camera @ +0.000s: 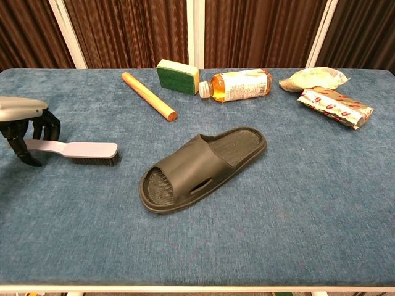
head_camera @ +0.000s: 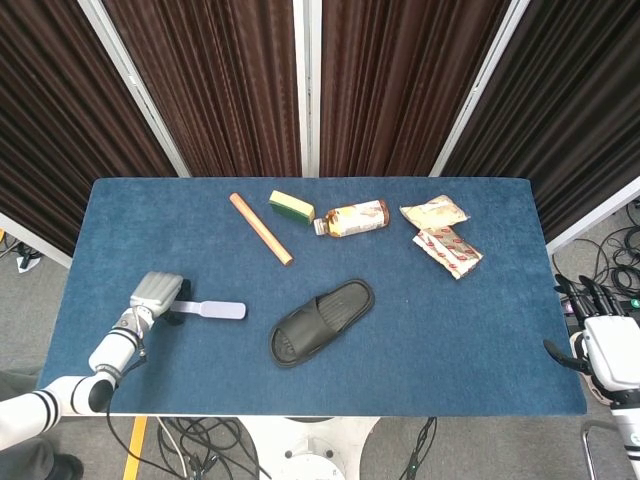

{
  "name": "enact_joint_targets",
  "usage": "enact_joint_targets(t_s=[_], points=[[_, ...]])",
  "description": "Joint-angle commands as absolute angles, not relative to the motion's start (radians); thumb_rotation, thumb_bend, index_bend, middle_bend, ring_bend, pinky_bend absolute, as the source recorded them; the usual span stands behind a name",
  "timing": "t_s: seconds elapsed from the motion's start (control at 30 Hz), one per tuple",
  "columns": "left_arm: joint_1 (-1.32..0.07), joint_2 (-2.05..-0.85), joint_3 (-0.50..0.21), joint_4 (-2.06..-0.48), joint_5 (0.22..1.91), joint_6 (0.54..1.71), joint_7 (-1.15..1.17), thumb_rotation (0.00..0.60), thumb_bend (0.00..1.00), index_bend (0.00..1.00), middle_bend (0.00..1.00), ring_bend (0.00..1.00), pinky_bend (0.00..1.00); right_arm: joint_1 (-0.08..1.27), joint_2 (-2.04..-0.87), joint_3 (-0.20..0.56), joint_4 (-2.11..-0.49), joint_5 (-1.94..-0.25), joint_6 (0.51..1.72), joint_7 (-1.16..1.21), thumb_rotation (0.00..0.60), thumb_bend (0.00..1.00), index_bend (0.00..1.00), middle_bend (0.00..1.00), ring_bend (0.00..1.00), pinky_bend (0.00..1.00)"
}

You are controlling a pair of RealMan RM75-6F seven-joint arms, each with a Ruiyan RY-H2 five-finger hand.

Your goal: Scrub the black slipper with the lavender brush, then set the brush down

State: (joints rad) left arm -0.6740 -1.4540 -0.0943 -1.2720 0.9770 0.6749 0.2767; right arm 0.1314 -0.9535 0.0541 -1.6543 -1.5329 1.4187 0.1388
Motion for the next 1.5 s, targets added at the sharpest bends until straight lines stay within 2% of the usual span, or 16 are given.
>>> enact_joint_targets(t_s=[0.03, 0.33, 0.47, 0.57, 0.87, 0.97, 1.27, 1.37, 1.5], points=[[-0.682, -1.447, -0.077, -1.278, 0.949, 0.673, 0.313, 0.6, 0.16, 0.56, 0.61, 0.49, 0.58, 0.131, -0.954, 0.053, -1.653, -1.532, 1.417, 0.141, 0.6, 0.14, 0.05, 0.21, 0.05, 0.1], [-0.704, -1.429, -0.061, -1.336, 0.877, 0.679, 0.354, 0.6, 0.16, 0.57, 0.62, 0.5, 0.59, 0.133, -0.961, 0.051, -1.645, -1.528, 1.409, 0.148, 0.6, 0.14, 0.05, 0.21, 0.05, 0.1], [-0.715, -1.433, -0.062, -1.334, 0.87, 0.678, 0.349, 0.6, 0.17, 0.64, 0.67, 0.56, 0.64, 0.129, -0.961, 0.052, -1.642, -1.524, 1.413, 0.153, 0.6, 0.14, 0.05, 0.21, 0.05, 0.1], [-0.724, -1.431, -0.06, -1.337, 0.868, 0.668, 0.343, 0.6, 0.22, 0.69, 0.73, 0.61, 0.67, 0.126, -0.961, 0.052, -1.639, -1.521, 1.414, 0.16, 0.6, 0.14, 0.05, 0.21, 0.05, 0.1], [-0.754, -1.452, -0.037, -1.322, 0.824, 0.669, 0.381, 0.6, 0.34, 0.71, 0.75, 0.62, 0.7, 0.123, -0.965, 0.051, -1.63, -1.517, 1.413, 0.183, 0.6, 0.14, 0.05, 0.22, 0.05, 0.1], [-0.763, -1.459, -0.033, -1.319, 0.813, 0.674, 0.392, 0.6, 0.39, 0.77, 0.82, 0.68, 0.75, 0.122, -0.966, 0.052, -1.626, -1.517, 1.417, 0.187, 0.6, 0.14, 0.05, 0.22, 0.05, 0.1], [-0.777, -1.474, -0.016, -1.317, 0.788, 0.691, 0.415, 0.6, 0.4, 0.88, 0.95, 0.8, 0.85, 0.12, -0.975, 0.055, -1.611, -1.512, 1.419, 0.204, 0.6, 0.14, 0.05, 0.24, 0.05, 0.1], [-0.762, -1.496, -0.026, -1.303, 0.813, 0.74, 0.397, 0.6, 0.4, 0.94, 0.99, 0.85, 0.89, 0.121, -0.979, 0.055, -1.608, -1.513, 1.418, 0.205, 0.6, 0.14, 0.05, 0.24, 0.05, 0.1], [-0.734, -1.522, -0.04, -1.273, 0.878, 0.782, 0.331, 0.6, 0.48, 1.0, 1.0, 0.92, 0.97, 0.122, -0.982, 0.054, -1.606, -1.51, 1.411, 0.201, 0.6, 0.14, 0.05, 0.24, 0.05, 0.1]])
